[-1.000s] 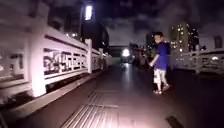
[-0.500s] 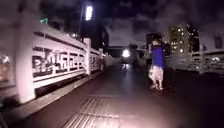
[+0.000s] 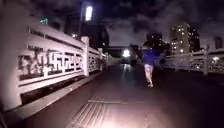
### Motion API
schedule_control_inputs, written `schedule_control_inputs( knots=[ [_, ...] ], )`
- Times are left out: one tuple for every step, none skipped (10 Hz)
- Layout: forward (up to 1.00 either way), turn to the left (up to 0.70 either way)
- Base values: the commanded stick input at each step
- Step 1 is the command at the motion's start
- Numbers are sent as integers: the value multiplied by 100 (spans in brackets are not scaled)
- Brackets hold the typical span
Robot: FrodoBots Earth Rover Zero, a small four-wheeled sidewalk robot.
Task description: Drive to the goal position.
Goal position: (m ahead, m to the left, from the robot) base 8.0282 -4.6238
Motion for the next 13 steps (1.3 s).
schedule_control_inputs(
  knots=[
    [45,0],
    [45,0],
    [45,0],
    [45,0],
    [45,0],
    [45,0],
    [45,0],
    [45,0],
    [45,0],
    [45,0],
    [45,0],
    [45,0],
    [45,0]
  ],
)
